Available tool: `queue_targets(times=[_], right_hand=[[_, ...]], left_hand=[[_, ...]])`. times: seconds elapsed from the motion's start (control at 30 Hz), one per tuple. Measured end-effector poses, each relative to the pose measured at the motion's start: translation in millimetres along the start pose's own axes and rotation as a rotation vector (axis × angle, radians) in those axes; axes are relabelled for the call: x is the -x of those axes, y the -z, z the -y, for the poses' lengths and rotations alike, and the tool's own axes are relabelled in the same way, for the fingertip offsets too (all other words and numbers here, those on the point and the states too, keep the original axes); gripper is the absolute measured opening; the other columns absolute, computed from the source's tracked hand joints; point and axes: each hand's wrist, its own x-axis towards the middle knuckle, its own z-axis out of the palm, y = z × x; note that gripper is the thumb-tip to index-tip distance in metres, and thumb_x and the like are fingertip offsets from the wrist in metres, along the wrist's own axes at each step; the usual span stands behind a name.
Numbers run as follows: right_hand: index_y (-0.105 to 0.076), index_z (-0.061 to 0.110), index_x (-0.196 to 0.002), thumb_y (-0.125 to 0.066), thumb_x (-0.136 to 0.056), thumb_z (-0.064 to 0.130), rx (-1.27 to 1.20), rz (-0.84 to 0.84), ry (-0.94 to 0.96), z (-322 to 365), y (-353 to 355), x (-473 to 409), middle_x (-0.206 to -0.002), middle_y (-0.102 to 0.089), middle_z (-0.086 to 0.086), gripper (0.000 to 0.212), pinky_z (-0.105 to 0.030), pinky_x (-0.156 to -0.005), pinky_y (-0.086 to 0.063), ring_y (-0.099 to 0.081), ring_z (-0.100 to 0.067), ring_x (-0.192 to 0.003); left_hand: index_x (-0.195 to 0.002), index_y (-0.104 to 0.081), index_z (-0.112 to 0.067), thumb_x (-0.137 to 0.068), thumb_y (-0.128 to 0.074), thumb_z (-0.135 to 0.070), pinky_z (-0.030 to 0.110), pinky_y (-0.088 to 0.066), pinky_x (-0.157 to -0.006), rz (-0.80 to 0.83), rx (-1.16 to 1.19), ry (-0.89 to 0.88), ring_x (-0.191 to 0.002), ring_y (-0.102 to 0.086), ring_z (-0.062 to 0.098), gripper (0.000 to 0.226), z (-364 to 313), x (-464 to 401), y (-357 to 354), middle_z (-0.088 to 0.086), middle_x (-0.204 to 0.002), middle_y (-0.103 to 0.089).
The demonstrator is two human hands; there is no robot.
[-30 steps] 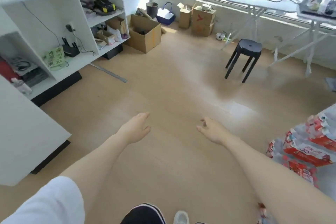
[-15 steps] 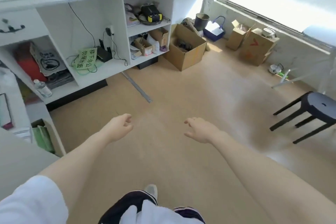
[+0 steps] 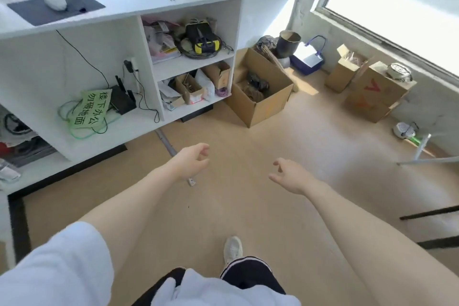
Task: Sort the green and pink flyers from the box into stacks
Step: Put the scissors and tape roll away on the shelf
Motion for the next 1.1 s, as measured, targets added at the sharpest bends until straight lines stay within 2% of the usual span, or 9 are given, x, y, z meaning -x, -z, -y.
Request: queue_targets(times=[0.2,0.4,0.53,0.6,0.73,0.87,0.93,1.0,1.1], right_hand=[[-0.038,0.014,-0.135,-0.046,-0.094,0.040,-0.056,-0.034,0.156,38.2,113.3,-146.2,-0.128,-0.052,-0.006,0.049,-0.035,-0.095,-0.043,-0.051,-0.021,-0.114],[-0.039,0.017,-0.135,-0.048,-0.093,0.039,-0.085,-0.034,0.361,114.6,170.6,-275.5,-0.124,-0.054,-0.003,0.048,-0.031,-0.094,-0.041,-0.051,-0.019,-0.113],[-0.039,0.017,-0.135,-0.048,-0.093,0.039,-0.100,-0.042,0.426,156.3,202.7,-353.5,-0.123,-0.055,-0.002,0.048,-0.030,-0.091,-0.042,-0.053,-0.018,-0.110],[-0.040,0.017,-0.135,-0.049,-0.093,0.038,-0.111,-0.041,0.430,170.5,224.2,-387.0,-0.126,-0.054,-0.003,0.048,-0.029,-0.091,-0.041,-0.052,-0.018,-0.113],[-0.041,0.017,-0.135,-0.049,-0.093,0.036,-0.185,-0.112,0.426,189.6,278.1,-453.8,-0.126,-0.055,-0.003,0.047,-0.030,-0.091,-0.041,-0.052,-0.020,-0.114],[-0.045,0.017,-0.131,-0.050,-0.093,0.034,-0.296,-0.232,0.454,201.9,330.5,-509.3,-0.119,-0.056,0.000,0.041,-0.027,-0.087,-0.040,-0.053,-0.016,-0.110],[-0.048,0.015,-0.128,-0.052,-0.093,0.031,-0.309,-0.300,0.499,208.9,358.3,-541.1,-0.119,-0.058,-0.002,0.038,-0.027,-0.089,-0.040,-0.053,-0.017,-0.111],[-0.050,0.013,-0.126,-0.052,-0.093,0.029,-0.279,-0.341,0.547,218.0,384.9,-578.2,-0.121,-0.058,-0.004,0.037,-0.028,-0.092,-0.040,-0.052,-0.018,-0.113],[-0.050,0.012,-0.128,-0.052,-0.093,0.029,-0.200,-0.377,0.622,234.8,421.0,-636.3,-0.124,-0.056,-0.006,0.039,-0.028,-0.095,-0.037,-0.048,-0.019,-0.118]], left_hand=[[-0.135,-0.041,-0.019,-0.093,-0.048,-0.021,0.020,-0.039,-0.081,-0.219,0.123,0.106,-0.101,-0.055,0.013,0.043,4.8,-108.3,84.9,-0.006,-0.126,-0.055],[-0.135,-0.041,-0.021,-0.093,-0.048,-0.024,0.022,-0.045,-0.071,-0.360,0.179,0.190,-0.101,-0.058,0.018,0.042,40.1,-201.0,164.5,-0.009,-0.122,-0.054],[-0.137,-0.039,-0.017,-0.095,-0.047,-0.022,0.025,-0.045,-0.078,-0.394,0.187,0.158,-0.101,-0.055,0.014,0.043,54.2,-274.1,219.5,-0.004,-0.128,-0.053],[-0.137,-0.038,-0.020,-0.095,-0.046,-0.024,0.033,-0.052,-0.074,-0.370,0.202,0.157,-0.098,-0.058,0.019,0.043,55.9,-306.2,246.5,-0.006,-0.127,-0.053],[-0.139,-0.037,-0.019,-0.096,-0.046,-0.022,0.021,-0.041,-0.081,-0.342,0.198,0.087,-0.103,-0.053,0.011,0.044,50.9,-368.3,298.2,-0.007,-0.129,-0.051],[-0.136,-0.040,-0.020,-0.095,-0.046,-0.018,0.019,-0.037,-0.090,-0.387,0.182,-0.008,-0.106,-0.052,0.008,0.042,36.3,-422.6,341.9,-0.009,-0.122,-0.054],[-0.134,-0.043,-0.018,-0.094,-0.047,-0.014,0.020,-0.042,-0.088,-0.433,0.182,-0.062,-0.097,-0.055,0.005,0.041,29.7,-453.2,365.8,-0.008,-0.119,-0.056],[-0.133,-0.044,-0.016,-0.094,-0.047,-0.011,0.017,-0.045,-0.079,-0.471,0.189,-0.094,-0.088,-0.054,0.005,0.039,25.9,-485.7,390.4,-0.006,-0.117,-0.056],[-0.132,-0.045,-0.015,-0.094,-0.047,-0.011,0.017,-0.043,-0.080,-0.567,0.126,-0.110,-0.094,-0.055,0.010,0.039,27.4,-535.4,425.5,-0.006,-0.116,-0.056]])
